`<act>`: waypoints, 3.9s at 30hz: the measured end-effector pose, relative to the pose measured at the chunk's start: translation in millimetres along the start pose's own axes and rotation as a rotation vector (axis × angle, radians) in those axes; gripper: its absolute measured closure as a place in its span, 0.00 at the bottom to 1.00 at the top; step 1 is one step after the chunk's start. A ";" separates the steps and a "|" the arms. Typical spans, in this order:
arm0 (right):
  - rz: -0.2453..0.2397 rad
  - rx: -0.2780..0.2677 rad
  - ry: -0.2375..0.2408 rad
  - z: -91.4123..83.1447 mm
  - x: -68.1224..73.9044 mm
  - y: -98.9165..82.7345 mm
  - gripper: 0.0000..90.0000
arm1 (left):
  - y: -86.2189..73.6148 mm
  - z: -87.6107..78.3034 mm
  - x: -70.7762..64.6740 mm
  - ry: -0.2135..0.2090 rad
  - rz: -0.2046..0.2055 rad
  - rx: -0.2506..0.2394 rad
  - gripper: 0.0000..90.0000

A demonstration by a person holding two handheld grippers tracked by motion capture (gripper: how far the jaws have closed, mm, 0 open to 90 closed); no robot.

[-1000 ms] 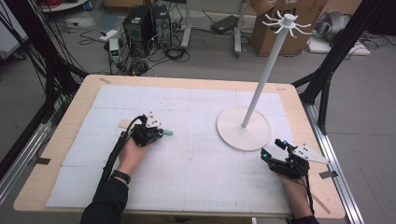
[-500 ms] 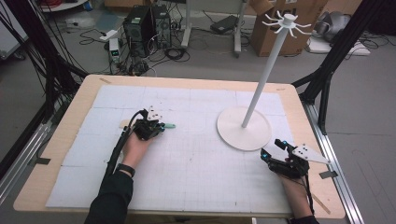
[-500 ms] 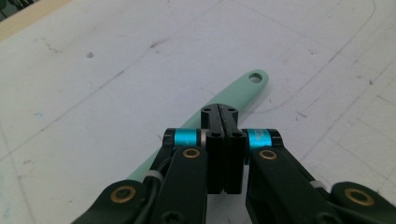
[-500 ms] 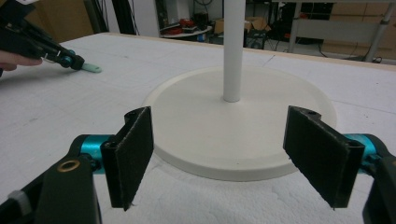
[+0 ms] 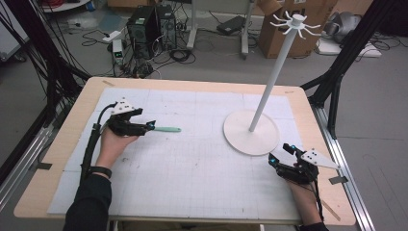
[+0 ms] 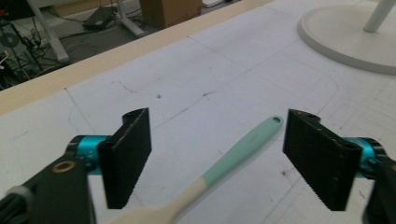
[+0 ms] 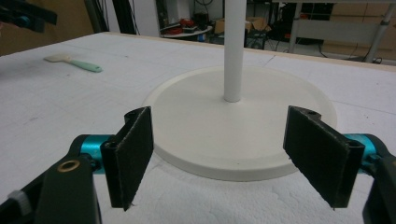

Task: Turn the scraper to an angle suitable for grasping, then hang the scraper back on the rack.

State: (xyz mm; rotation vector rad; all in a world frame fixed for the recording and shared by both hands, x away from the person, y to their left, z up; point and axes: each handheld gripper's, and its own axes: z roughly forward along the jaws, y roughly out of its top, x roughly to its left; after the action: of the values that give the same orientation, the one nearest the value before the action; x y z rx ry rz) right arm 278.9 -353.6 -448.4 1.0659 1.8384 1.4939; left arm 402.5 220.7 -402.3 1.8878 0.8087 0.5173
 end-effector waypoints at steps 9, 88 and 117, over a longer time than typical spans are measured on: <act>0.002 0.001 0.002 0.0 -0.3 -0.1 0.27 | -14.3 -15.2 28.5 -0.030 0.001 0.005 0.18; -0.015 0.014 -0.004 0.9 2.1 0.2 0.27 | -32.8 39.8 29.5 -0.201 0.269 0.212 0.86; -0.020 0.017 -0.005 1.2 2.0 0.3 0.27 | -35.6 40.3 32.0 -0.257 0.204 0.198 0.89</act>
State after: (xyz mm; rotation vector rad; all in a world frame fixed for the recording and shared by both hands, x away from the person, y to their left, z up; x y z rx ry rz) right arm 278.8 -351.3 -448.3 1.0561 1.8563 1.4651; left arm 440.1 229.6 -451.6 2.1805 0.5159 0.3174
